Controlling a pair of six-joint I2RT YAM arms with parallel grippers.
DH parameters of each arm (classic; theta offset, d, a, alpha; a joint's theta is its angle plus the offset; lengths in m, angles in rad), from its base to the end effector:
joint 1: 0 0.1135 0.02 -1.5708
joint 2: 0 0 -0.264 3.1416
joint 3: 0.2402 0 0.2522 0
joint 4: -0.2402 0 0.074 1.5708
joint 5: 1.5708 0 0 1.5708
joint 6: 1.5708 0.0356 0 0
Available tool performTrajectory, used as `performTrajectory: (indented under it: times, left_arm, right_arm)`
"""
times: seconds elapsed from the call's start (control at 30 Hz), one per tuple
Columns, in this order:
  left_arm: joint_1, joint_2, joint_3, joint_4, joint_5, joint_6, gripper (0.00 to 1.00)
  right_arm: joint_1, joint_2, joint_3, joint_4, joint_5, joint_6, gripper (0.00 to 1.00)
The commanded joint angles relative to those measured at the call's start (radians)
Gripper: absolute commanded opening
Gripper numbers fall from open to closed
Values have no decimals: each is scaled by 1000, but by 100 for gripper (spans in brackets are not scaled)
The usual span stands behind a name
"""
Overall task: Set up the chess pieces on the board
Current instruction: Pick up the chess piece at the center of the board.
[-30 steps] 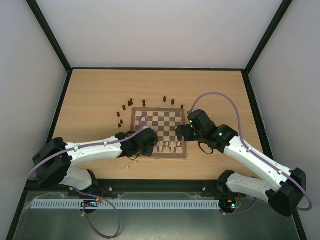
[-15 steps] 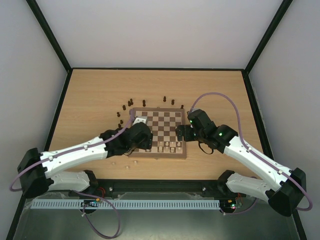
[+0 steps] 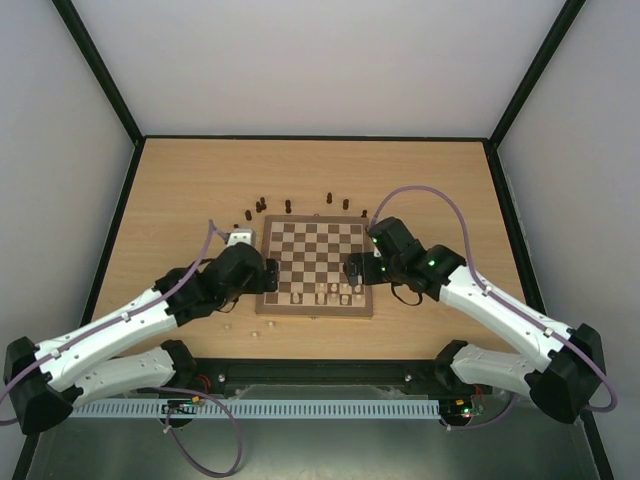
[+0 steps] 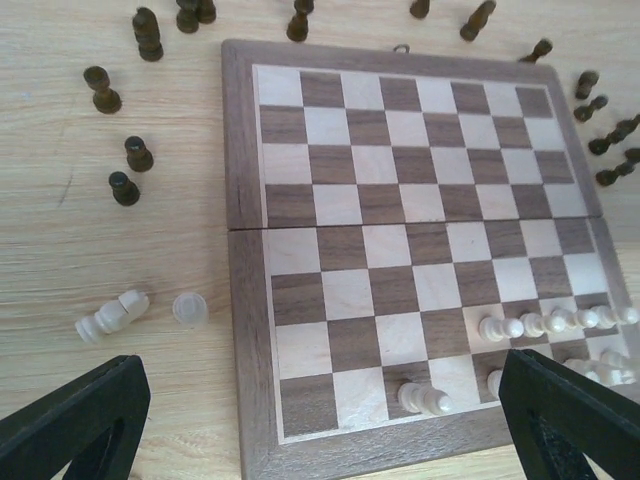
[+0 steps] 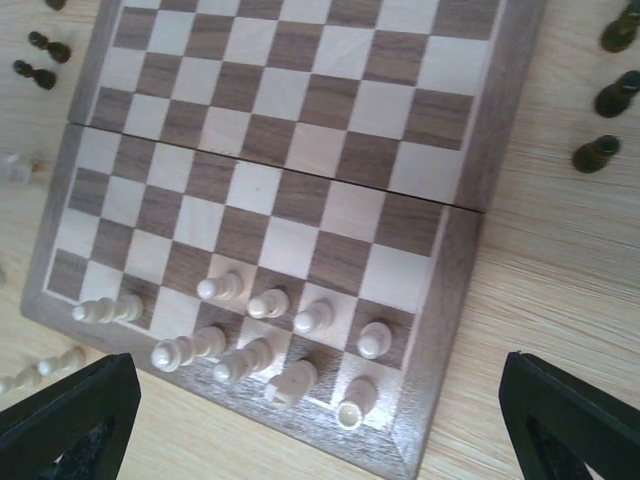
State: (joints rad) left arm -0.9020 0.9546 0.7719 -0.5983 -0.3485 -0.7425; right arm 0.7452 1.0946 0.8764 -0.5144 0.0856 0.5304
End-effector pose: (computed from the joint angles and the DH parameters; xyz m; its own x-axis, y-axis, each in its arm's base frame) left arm 0.1308 -0.1459 0.2678 -0.7185 -0.1157 -0.6858 0.1374 0.9430 -0.3031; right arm 0.1729 0.1554 0.2805 -0.7422 0.0010 -0.6702 -0.2938 0.8983 0.3268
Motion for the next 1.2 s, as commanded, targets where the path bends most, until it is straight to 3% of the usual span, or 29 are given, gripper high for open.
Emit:
performTrajectory:
  times: [0.0, 0.2, 0.33, 0.43, 0.6, 1.03, 1.17]
  left_arm:
    - [22, -88, -4, -32, -12, -29, 99]
    - [28, -254, 34, -44, -12, -32, 99]
    - [28, -318, 61, -56, -18, -26, 99]
    - [28, -354, 73, -63, -16, -27, 99]
    - [29, -424, 78, -58, 0, -27, 99]
    - [28, -524, 92, -92, -15, -26, 99]
    - [28, -538, 93, -99, -20, -25, 99]
  right_arm:
    - [14, 32, 56, 14, -99, -24, 98]
    - [194, 106, 140, -19, -79, -20, 82]
    - [341, 184, 194, -42, -53, -11, 67]
    - [440, 262, 232, -57, -27, -12, 63]
    - [538, 419, 291, -65, -1, -16, 49]
    - [580, 692, 455, -84, 14, -31, 47]
    - [580, 759, 494, -94, 19, -40, 41]
